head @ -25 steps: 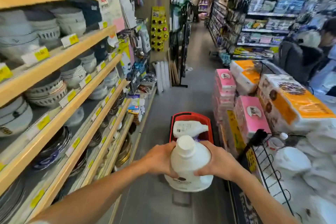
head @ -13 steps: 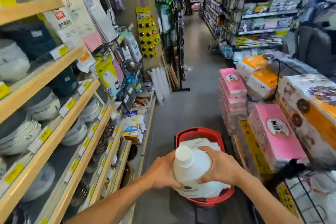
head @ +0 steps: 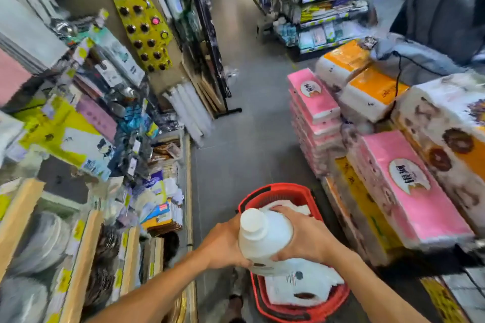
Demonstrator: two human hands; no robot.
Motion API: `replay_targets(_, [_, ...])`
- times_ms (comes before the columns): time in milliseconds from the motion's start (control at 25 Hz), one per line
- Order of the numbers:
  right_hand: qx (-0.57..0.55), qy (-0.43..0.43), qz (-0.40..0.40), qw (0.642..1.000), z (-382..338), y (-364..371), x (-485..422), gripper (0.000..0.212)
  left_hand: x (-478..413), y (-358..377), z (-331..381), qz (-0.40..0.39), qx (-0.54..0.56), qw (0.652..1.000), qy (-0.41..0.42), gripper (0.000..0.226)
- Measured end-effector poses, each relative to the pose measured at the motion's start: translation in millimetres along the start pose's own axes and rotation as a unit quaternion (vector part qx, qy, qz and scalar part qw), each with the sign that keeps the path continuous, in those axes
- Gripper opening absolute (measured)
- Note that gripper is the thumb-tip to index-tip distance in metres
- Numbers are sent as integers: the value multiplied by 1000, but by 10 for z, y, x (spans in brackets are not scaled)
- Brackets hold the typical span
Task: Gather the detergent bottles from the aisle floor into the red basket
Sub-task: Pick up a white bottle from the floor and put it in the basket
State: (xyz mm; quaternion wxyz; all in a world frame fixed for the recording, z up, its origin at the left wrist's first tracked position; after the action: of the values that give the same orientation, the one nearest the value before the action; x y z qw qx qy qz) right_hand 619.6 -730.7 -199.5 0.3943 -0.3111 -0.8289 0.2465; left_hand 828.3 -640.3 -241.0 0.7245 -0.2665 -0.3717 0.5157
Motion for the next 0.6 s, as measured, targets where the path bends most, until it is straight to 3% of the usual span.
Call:
replay_targets(240, [-108, 152, 22, 982, -6, 479, -924, 112, -1047, -235, -1115, -146, -10, 985, 92, 93])
replay_targets(320, [-145, 192, 43, 970, -9, 682, -1206, 106, -1447, -273, -1436, -213, -40, 969, 120, 89])
replay_targets(440, [-256, 258, 67, 929, 119, 1059, -1717, 88, -2236, -169, -1838, -310, -122, 915, 227, 90])
replay_targets(600, [-356, 324, 96, 871, 410, 1508, -2279, 88, -3010, 151, -1988, -376, -211, 847, 311, 78])
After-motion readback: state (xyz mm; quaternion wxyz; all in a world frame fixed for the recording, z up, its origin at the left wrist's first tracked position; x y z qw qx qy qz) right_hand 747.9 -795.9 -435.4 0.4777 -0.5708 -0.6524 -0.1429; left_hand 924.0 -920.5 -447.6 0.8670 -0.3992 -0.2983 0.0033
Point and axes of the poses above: each hand's wrist, its own x-axis away from the middle knuckle, its own y-axis out of the palm, z = x × y, the point moved 4 cm from there along -x, towards the middle knuckle, and after that the axes turned 15 degrees about y, right-handed, at the moved point
